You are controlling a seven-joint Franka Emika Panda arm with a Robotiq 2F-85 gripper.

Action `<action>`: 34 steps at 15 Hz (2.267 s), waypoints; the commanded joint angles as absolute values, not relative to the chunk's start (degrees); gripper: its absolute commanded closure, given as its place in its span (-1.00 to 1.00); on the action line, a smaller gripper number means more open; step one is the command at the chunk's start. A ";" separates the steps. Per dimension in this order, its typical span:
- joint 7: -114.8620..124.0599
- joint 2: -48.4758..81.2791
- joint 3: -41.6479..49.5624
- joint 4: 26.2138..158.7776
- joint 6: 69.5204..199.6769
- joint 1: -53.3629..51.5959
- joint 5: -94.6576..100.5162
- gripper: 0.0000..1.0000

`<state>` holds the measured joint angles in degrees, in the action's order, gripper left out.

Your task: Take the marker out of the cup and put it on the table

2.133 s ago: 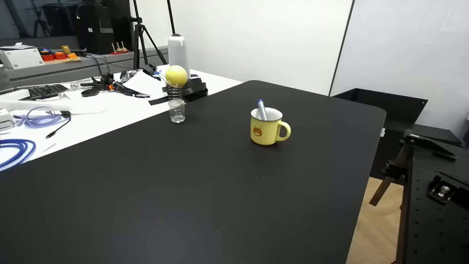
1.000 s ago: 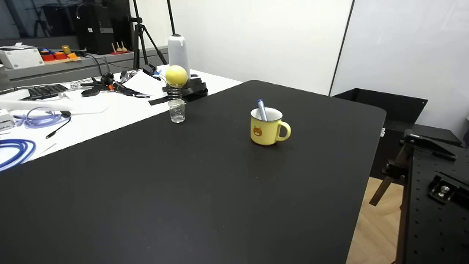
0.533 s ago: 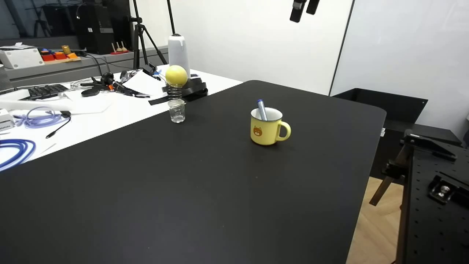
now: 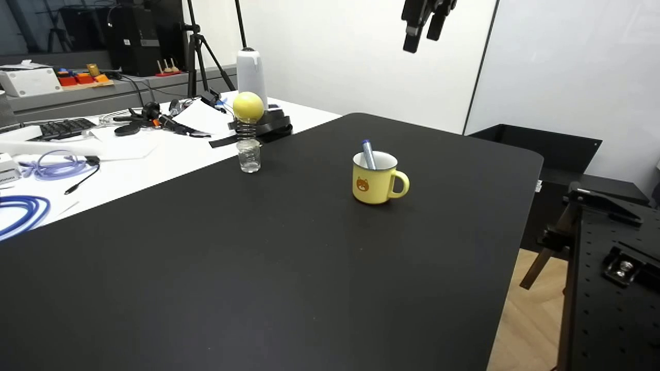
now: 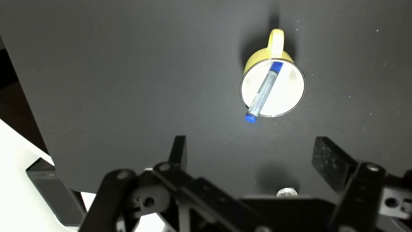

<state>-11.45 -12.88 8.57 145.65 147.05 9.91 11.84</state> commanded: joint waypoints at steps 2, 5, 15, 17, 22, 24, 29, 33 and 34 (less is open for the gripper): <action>-8.58 -2.15 8.17 143.41 153.62 8.50 9.23 -1.00; -6.19 4.36 7.62 141.41 158.91 7.98 8.03 -1.00; -1.84 17.29 7.39 134.21 164.32 7.18 3.21 -1.00; -1.91 18.66 7.14 133.34 164.23 7.18 1.72 -1.00; -0.08 21.41 8.12 131.53 164.72 6.70 1.49 -1.00; 0.47 22.30 8.48 130.83 164.80 6.68 1.64 -1.00; 0.62 23.95 8.41 129.67 164.51 6.94 0.93 -0.48; 0.60 24.15 8.26 129.39 164.36 6.51 0.89 0.10; 0.54 24.09 8.15 129.38 164.33 6.49 0.81 0.22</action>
